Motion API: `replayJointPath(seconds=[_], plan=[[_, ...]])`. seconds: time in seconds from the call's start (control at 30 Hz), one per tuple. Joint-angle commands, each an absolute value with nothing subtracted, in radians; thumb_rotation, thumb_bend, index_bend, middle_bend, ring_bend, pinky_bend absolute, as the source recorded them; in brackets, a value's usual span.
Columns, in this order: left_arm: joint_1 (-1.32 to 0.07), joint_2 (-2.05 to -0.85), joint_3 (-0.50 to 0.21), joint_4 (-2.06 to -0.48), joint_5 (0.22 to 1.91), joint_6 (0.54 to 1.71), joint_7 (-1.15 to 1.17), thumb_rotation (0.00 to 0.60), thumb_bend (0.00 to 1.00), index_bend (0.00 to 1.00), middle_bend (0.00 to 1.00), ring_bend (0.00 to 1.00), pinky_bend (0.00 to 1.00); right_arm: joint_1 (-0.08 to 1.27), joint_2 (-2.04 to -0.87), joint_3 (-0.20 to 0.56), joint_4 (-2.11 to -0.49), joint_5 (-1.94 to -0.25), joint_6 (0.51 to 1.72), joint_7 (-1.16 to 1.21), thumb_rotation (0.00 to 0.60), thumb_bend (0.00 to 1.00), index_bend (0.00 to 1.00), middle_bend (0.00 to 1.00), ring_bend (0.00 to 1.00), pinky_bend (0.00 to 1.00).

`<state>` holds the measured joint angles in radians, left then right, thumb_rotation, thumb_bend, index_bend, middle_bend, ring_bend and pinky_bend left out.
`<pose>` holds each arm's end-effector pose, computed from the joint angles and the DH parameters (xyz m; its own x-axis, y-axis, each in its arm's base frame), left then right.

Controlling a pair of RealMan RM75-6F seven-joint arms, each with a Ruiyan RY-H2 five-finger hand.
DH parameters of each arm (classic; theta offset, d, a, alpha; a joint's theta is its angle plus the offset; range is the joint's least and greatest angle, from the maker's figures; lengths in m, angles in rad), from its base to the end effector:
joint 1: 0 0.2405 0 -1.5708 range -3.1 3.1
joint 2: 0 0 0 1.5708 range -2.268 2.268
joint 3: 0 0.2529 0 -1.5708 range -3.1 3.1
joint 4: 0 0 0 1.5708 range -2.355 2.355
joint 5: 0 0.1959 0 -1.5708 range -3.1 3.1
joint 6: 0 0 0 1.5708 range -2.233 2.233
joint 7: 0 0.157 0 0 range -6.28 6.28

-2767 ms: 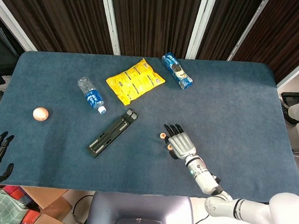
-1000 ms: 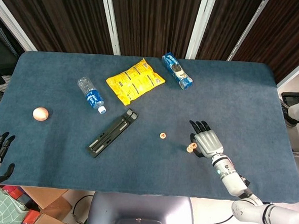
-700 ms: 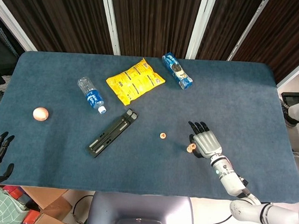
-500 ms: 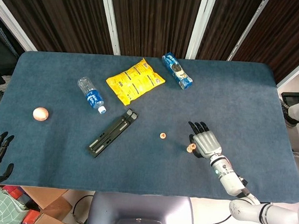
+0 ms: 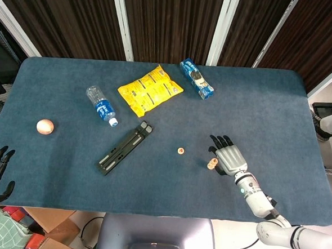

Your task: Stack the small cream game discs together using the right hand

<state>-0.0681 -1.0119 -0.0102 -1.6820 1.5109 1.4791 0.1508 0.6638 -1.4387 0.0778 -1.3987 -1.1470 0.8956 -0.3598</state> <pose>-0.3015 0.1791 0.1905 0.5618 0.0511 0.8257 0.8271 -0.0105 -0.5620 -0.2216 -0.3425 0.0178 0.6207 -0.3031 0.7231 -0.7798 -0.3341 0.5294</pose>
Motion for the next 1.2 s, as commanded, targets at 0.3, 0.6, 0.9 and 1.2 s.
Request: replayJointPath(seconds=[0.3, 0.6, 0.9, 1.2], plan=[[-0.067, -1.01, -0.011, -1.682, 1.51, 1.481, 0.15, 0.6, 0.43, 0.01, 0.0, 0.0, 0.13, 0.683, -1.421, 0.116, -1.421, -1.093, 0.846, -0.32, 0.6, 0.46, 0.39, 0.01, 0.0, 0.0], [-0.058, -1.001, -0.01, -1.686, 1.519, 1.501, 0.135, 0.6, 0.43, 0.01, 0.0, 0.0, 0.13, 0.657, -1.304, 0.057, -1.499, -1.072, 0.816, -0.345, 0.6, 0.46, 0.33, 0.0, 0.0, 0.0], [-0.067, -1.013, -0.008, -1.682, 1.519, 1.482, 0.154, 0.6, 0.43, 0.01, 0.0, 0.0, 0.13, 0.671, -1.33, 0.043, -1.457, -1.067, 0.766, -0.329, 0.6, 0.46, 0.37, 0.0, 0.0, 0.0], [-0.066, -1.011, -0.012, -1.683, 1.511, 1.484, 0.153, 0.6, 0.43, 0.01, 0.0, 0.0, 0.13, 0.691, -1.38, 0.04, -1.415, -1.06, 0.748, -0.335, 0.6, 0.46, 0.43, 0.0, 0.0, 0.0]])
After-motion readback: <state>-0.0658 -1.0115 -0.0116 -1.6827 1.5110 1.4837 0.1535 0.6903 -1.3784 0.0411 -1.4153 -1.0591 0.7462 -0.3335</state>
